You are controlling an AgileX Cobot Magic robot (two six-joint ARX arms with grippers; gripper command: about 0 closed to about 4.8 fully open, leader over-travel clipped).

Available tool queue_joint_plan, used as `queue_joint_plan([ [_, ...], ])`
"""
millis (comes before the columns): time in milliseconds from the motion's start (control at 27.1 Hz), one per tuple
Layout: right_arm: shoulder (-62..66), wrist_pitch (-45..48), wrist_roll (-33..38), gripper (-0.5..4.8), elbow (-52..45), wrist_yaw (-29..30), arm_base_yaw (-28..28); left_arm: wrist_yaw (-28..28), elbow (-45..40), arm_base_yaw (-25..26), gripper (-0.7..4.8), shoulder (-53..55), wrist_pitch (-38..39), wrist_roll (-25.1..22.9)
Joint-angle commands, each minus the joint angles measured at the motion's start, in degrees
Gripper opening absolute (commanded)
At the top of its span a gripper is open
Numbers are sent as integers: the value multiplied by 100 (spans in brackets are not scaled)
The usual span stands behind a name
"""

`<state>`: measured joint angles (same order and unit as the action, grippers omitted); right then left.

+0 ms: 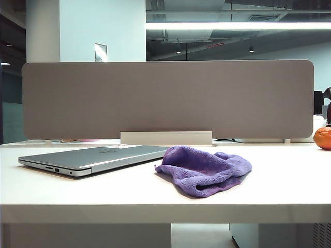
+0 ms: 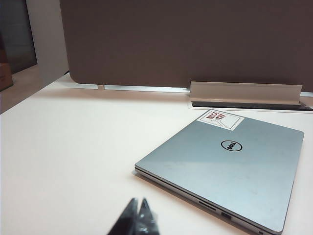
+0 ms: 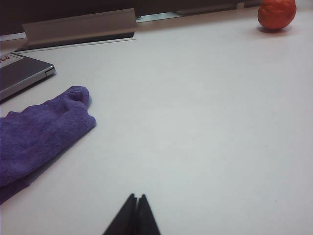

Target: Pick up the purple rag and put it over the laptop.

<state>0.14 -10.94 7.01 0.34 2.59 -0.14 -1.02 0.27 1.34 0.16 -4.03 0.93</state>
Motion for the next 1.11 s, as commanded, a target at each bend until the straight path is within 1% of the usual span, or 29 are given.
queue_joint_plan([
  [37, -9, 52, -15, 22, -20, -9, 2, -31, 17, -2, -5, 7, -74, -9],
  [221, -9, 50, 9, 22, -20, 7, 2, -31, 17, -2, -5, 7, -76, -7],
  [369, -9, 76, 57, 22, -20, 236, 4, -33, 17, -4, -5, 7, -72, -4],
  [664, -9, 179, 72, 22, -20, 1047, 4, -33, 17, -4, -5, 7, -74, -4],
  [812, -9, 225, 76, 22, -20, 1628, 7, -33, 17, -4, -5, 7, -74, -4],
  [996, -9, 269, 101, 22, -20, 2083, 7, -35, 17, -4, -5, 7, -74, -4],
  [1033, -9, 282, 149, 22, -20, 2186, 9, -61, 17, -4, -5, 7, -76, -2],
  [1107, -9, 315, 328, 22, -20, 2330, 7, -282, 20, -4, -5, 7, -87, 9],
])
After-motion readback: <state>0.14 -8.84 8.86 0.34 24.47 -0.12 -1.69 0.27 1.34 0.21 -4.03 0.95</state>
